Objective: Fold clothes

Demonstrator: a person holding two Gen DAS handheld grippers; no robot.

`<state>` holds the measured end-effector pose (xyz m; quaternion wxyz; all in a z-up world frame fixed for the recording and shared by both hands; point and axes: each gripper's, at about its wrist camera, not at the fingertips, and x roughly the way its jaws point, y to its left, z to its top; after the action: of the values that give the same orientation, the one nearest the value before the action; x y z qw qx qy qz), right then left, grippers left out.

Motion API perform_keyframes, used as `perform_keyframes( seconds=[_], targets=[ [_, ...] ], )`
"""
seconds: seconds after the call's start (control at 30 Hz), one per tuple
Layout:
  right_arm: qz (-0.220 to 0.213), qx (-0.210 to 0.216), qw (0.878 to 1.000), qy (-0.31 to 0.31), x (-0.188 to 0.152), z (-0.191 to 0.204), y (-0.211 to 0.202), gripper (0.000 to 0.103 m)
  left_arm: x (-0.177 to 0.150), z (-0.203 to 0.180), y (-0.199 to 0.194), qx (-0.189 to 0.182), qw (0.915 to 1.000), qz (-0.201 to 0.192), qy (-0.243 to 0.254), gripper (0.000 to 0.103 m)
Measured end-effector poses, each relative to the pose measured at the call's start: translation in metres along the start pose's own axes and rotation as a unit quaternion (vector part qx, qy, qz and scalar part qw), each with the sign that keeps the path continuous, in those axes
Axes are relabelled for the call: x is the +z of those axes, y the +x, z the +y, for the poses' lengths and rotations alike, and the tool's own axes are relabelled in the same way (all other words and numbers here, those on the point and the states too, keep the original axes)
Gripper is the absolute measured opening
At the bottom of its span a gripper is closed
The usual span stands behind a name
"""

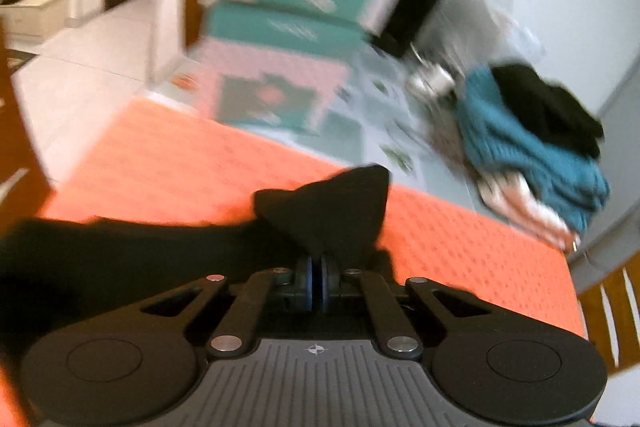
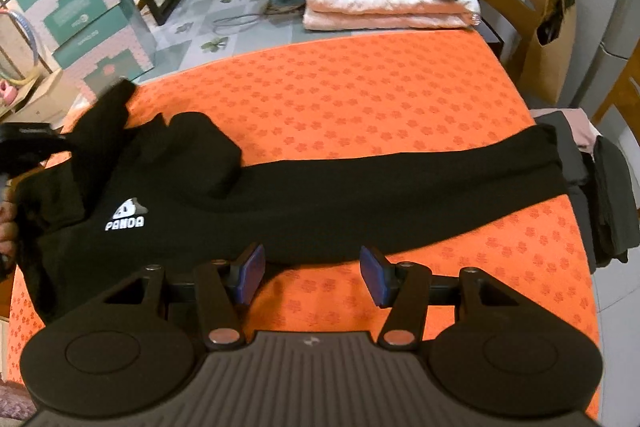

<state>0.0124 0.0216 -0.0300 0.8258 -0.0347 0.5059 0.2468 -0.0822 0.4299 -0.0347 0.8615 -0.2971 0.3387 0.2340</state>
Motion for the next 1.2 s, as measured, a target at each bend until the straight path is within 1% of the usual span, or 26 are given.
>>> perform_keyframes(
  seconds=[0.1, 0.23, 0.4, 0.5, 0.63, 0.73, 0.8, 0.83, 0.87, 0.93, 0.97, 1.07, 1.13, 1.2],
  targets=[
    [-0.001, 0.005, 1.000, -0.007, -0.001, 0.013, 0.001, 0.059, 0.014, 0.026, -0.027, 0.012, 0.9991, -0.023, -0.033, 0.007],
    [-0.006, 0.011, 1.000, -0.022, -0.003, 0.031, 0.000, 0.059, 0.009, 0.062, -0.059, 0.063, 0.9959, -0.038, -0.053, 0.007],
    [-0.003, 0.021, 0.999, -0.037, -0.006, 0.048, 0.000, 0.059, 0.002, 0.107, -0.099, 0.126, 0.9873, -0.055, -0.079, 0.007],
    [-0.003, 0.023, 0.999, -0.049, -0.007, 0.057, -0.001, 0.059, -0.002, 0.134, -0.124, 0.163, 0.9799, -0.066, -0.094, 0.007],
    [-0.004, 0.027, 0.998, -0.061, -0.007, 0.069, -0.002, 0.059, -0.007, 0.170, -0.156, 0.213, 0.9671, -0.080, -0.114, 0.007],
    [-0.003, 0.032, 0.997, -0.074, -0.005, 0.078, -0.001, 0.059, -0.014, 0.184, -0.169, 0.251, 0.9553, -0.083, -0.132, 0.008],
    [-0.003, 0.034, 0.996, -0.083, -0.003, 0.084, 0.001, 0.059, -0.016, 0.191, -0.175, 0.279, 0.9476, -0.077, -0.135, 0.011],
    [-0.002, 0.035, 0.996, -0.088, -0.001, 0.087, 0.002, 0.059, -0.017, 0.193, -0.178, 0.293, 0.9438, -0.074, -0.133, 0.016],
    [-0.002, 0.035, 0.995, -0.092, 0.001, 0.089, 0.004, 0.059, -0.017, 0.193, -0.179, 0.306, 0.9421, -0.066, -0.122, 0.029],
    [-0.003, 0.037, 0.994, -0.102, 0.005, 0.095, 0.006, 0.059, -0.018, 0.191, -0.184, 0.304, 0.9445, -0.067, -0.106, 0.043],
    [-0.003, 0.038, 0.993, -0.108, 0.007, 0.097, 0.007, 0.059, -0.018, 0.189, -0.185, 0.291, 0.9489, -0.065, -0.102, 0.045],
    [-0.003, 0.039, 0.991, -0.126, 0.013, 0.103, 0.012, 0.059, -0.015, 0.184, -0.183, 0.256, 0.9606, -0.056, -0.091, 0.048],
    [-0.002, 0.038, 0.990, -0.135, 0.018, 0.106, 0.016, 0.059, -0.010, 0.178, -0.173, 0.226, 0.9701, -0.045, -0.075, 0.049],
    [-0.002, 0.037, 0.989, -0.142, 0.025, 0.108, 0.021, 0.059, -0.006, 0.171, -0.163, 0.196, 0.9783, -0.035, -0.059, 0.055]
  ],
)
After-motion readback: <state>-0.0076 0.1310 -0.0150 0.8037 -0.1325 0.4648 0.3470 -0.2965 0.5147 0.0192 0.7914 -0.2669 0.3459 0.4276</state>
